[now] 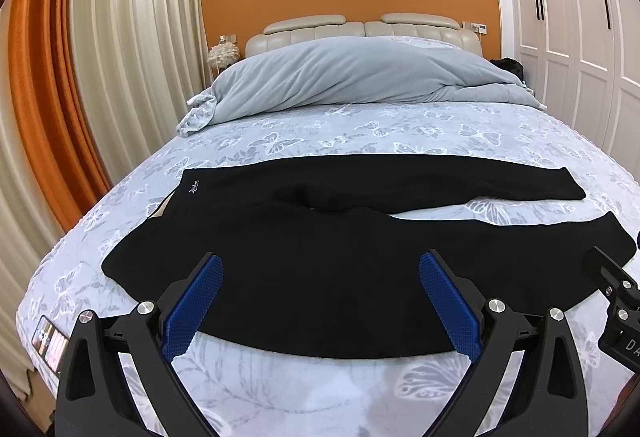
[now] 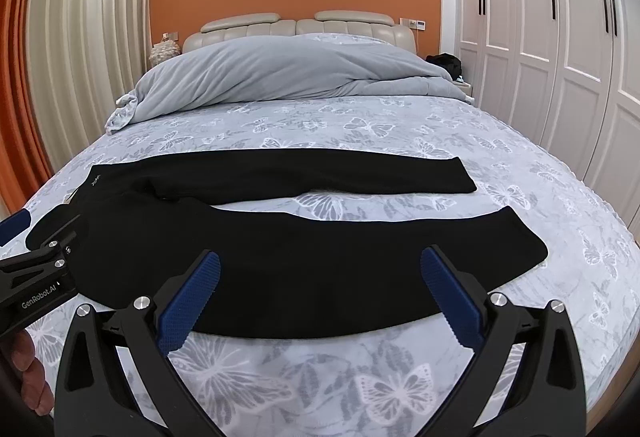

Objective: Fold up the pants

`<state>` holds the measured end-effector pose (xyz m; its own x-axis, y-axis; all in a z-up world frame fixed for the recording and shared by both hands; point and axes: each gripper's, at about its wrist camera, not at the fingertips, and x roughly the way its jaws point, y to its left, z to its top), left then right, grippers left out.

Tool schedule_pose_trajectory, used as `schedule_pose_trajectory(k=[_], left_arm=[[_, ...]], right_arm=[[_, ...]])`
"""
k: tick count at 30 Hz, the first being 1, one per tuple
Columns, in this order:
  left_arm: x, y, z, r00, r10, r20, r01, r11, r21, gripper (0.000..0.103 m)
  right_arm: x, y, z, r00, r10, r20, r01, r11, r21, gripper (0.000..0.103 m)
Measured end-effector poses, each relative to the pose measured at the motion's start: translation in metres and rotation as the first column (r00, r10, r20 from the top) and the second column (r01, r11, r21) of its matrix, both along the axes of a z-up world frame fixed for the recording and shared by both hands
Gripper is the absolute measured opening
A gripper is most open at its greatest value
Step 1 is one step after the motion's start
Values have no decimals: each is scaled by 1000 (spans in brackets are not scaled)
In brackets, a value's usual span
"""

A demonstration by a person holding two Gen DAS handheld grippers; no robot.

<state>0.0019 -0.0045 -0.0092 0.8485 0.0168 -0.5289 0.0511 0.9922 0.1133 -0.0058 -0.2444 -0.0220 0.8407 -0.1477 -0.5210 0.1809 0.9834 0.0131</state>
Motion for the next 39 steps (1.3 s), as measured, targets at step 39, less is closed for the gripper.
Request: schedule_pose_trajectory(k=[39], left_arm=[[3, 5, -3, 1000, 7, -10, -7, 1000, 2, 97]], right_arm=[[3, -3, -2, 1000, 0, -6, 0, 1000, 6, 98]])
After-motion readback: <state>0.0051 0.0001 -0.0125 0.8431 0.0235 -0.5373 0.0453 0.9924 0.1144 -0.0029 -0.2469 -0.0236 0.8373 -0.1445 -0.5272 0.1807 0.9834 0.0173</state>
